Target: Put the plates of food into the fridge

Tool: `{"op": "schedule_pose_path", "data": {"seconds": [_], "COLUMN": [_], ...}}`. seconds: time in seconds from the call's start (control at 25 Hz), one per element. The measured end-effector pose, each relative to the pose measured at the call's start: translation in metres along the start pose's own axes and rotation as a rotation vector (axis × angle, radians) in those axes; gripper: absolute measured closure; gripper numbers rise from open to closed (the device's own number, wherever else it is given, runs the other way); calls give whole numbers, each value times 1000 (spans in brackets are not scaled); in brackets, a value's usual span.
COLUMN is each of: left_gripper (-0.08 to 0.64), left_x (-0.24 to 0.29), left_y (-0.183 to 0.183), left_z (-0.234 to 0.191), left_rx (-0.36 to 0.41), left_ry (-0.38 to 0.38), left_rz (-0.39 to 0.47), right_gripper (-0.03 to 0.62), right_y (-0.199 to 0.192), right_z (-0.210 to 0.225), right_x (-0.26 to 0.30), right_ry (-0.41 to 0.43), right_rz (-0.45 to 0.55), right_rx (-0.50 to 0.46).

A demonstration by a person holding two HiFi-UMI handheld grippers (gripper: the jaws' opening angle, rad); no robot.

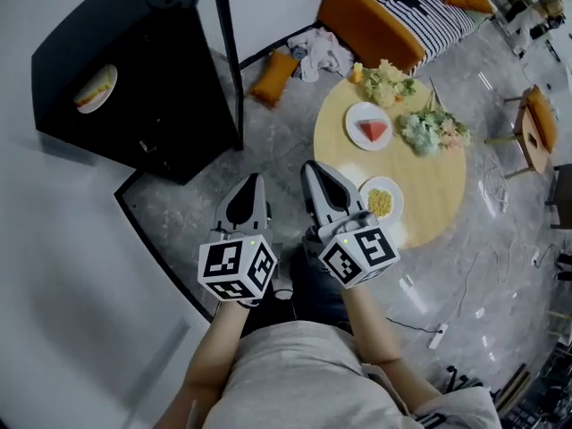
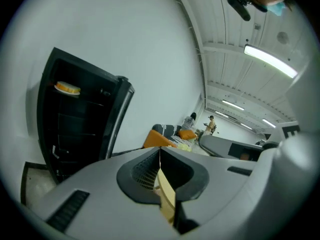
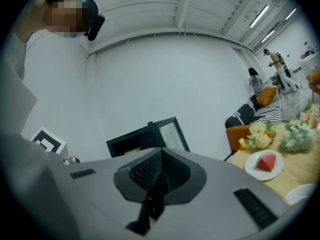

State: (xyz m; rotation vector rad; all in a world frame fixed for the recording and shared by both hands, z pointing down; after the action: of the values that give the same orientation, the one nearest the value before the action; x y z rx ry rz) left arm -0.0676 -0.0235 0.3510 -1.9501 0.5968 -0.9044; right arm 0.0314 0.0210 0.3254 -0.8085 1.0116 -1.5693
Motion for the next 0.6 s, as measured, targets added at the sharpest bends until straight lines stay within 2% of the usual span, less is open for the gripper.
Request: {"op": "schedule_pose_path", "data": {"seconds": [0.24, 0.32, 0.6], "left_gripper": [551, 551, 551], "left_x": [21, 26, 42], "left_y": [-66, -88, -165], "left_z": [82, 104, 150], "left_rx": [-36, -22, -10], "left_ry": [-53, -60, -67], "left_rz": [-143, -195, -411], "right_gripper": [578, 578, 578], "right_y": [5, 1, -34], "right_z": [87, 115, 187], "right_x": [-100, -132, -234], "right_ry": [-139, -191, -398], "right_rz": [-17, -37, -77], "right_rx": [58, 74, 203]}}
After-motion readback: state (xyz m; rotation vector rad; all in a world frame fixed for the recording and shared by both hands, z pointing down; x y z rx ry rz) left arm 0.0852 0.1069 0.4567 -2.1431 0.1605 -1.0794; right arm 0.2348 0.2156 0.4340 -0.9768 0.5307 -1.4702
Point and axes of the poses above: the fingertips, and each gripper's own axes: x forward along the fingers, z to its right, y out of its top, the point moved 2 cm from there along -x, backward along the fingers, and after that the axes turned 10 degrees about y, right-handed, at the moved point
